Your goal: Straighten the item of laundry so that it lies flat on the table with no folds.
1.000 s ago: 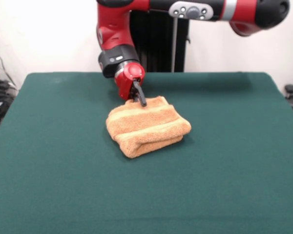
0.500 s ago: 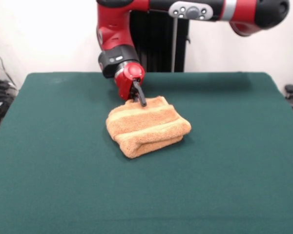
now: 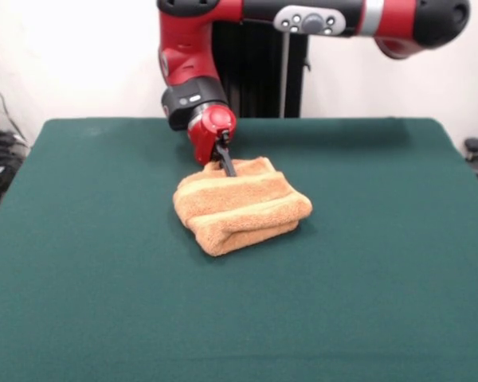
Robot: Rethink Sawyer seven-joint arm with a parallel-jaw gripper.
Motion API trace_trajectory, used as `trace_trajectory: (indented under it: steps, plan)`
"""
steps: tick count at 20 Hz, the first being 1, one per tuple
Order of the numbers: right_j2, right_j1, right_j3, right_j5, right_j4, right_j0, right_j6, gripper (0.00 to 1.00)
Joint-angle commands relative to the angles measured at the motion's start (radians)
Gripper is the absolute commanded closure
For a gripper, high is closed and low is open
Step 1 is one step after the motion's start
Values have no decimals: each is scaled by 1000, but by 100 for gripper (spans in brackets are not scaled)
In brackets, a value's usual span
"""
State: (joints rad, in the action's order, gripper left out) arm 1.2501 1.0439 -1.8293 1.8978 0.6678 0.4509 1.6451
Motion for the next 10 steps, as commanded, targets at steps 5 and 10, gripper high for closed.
trace_trajectory:
  steps: [5, 10]
  plan:
    - [-97, 49, 229, 0, 59, 43, -68, 100]
    - [-49, 37, 228, -32, -37, 20, -2, 100]
